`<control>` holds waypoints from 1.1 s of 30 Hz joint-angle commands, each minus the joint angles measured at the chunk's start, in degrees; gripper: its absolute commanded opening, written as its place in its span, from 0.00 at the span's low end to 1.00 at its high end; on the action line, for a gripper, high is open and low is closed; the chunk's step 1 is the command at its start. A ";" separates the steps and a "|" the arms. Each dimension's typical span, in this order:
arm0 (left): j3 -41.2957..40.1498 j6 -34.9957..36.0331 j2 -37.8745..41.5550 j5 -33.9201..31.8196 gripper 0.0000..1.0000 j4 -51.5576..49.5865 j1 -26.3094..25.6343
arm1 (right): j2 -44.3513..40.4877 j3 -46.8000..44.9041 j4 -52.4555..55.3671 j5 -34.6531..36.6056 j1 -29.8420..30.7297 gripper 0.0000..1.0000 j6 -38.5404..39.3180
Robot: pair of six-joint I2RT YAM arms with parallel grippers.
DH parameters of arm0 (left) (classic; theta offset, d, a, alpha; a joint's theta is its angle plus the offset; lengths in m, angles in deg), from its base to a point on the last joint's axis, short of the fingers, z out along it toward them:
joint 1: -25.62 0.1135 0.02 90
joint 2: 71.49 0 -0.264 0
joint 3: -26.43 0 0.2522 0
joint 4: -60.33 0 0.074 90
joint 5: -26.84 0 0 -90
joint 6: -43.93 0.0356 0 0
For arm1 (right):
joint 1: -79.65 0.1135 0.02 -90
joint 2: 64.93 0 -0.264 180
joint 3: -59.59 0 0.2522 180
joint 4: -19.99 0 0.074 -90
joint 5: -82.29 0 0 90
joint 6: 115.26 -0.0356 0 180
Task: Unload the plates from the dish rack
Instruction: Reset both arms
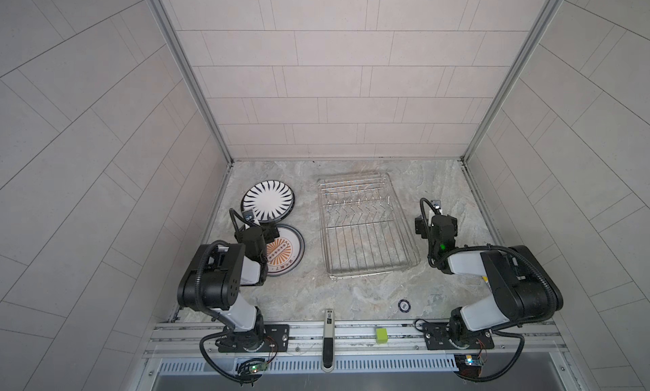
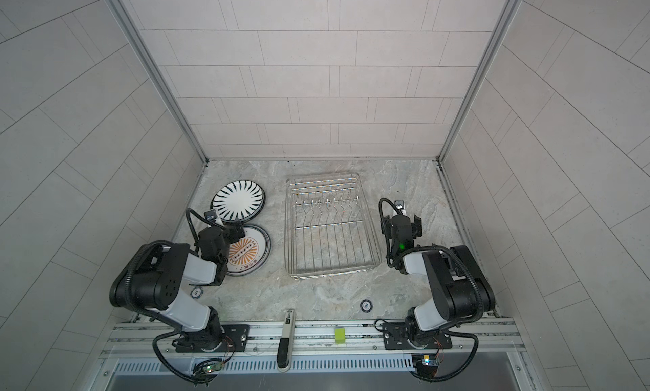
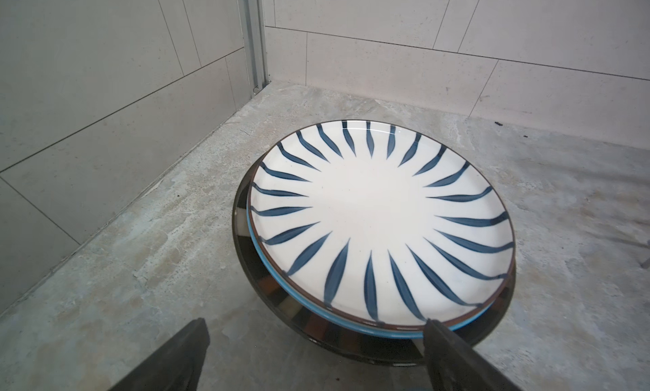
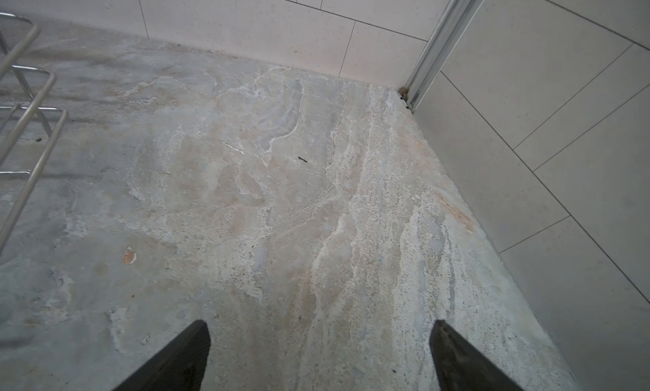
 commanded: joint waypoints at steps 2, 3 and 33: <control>2.92 1.73 -0.27 1.92 1.00 0.37 0.35 | 0.86 2.79 2.41 -1.88 -1.57 1.00 -2.04; 3.41 1.87 0.20 2.24 1.00 -2.09 0.23 | 0.88 2.96 2.70 -2.34 -1.85 1.00 -2.19; 10.37 5.48 -0.68 -8.32 1.00 -12.37 -5.27 | 0.79 3.20 3.31 -3.77 -2.78 1.00 -2.83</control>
